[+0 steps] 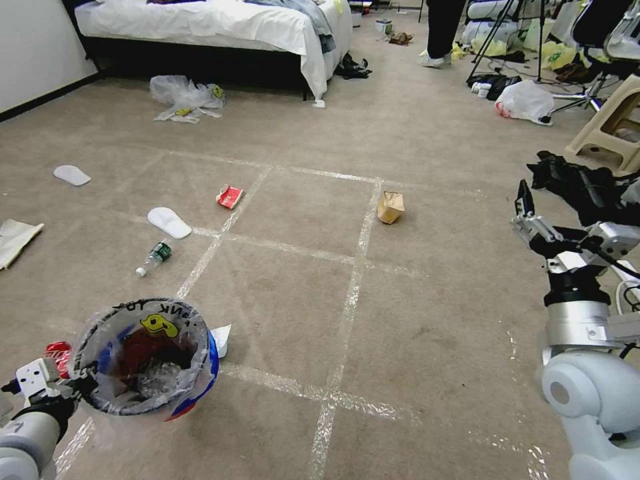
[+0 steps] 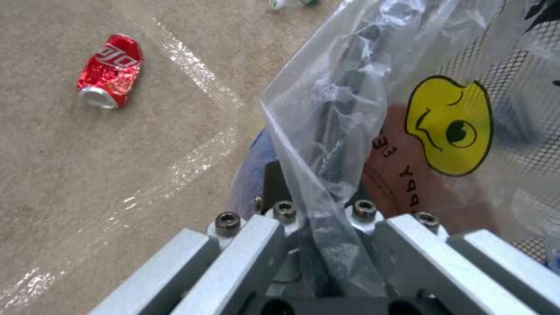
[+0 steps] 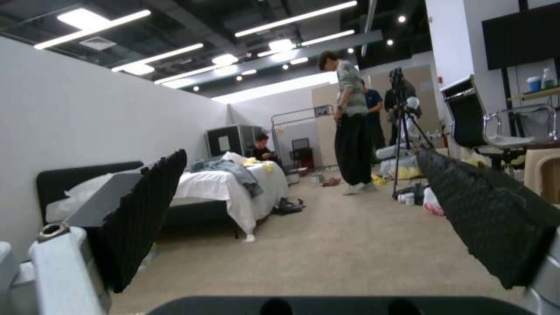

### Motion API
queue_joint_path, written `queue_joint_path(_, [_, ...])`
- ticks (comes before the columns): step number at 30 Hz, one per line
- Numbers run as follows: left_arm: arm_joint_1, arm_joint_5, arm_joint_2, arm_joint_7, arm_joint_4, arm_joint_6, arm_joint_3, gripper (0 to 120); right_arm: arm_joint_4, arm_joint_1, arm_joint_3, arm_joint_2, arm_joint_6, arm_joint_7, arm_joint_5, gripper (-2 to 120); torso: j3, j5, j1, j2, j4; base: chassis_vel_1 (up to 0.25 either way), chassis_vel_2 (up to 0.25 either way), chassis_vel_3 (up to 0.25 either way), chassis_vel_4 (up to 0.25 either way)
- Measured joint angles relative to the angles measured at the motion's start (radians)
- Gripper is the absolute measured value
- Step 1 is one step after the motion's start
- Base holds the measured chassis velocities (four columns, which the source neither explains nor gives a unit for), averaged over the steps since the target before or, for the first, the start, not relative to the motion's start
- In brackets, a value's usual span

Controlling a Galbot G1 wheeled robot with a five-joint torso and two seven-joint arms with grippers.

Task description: Pick up the trash bin and place the garbage on the floor into it.

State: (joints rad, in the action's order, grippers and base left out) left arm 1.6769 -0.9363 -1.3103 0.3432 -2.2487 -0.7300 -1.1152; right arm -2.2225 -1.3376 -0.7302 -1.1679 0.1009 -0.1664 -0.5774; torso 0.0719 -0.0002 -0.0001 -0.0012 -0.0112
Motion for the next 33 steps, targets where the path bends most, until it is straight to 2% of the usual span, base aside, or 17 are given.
queue_joint_path(33, [0.012, 0.006, -0.036, -0.003, 0.002, -0.001, -0.038, 1, 0.073, 0.036, 0.088, -0.003, 0.019, 0.000, 0.026, 100, 0.000, 0.0000, 0.000, 0.000, 0.0000, 0.000, 0.000, 0.000, 0.000])
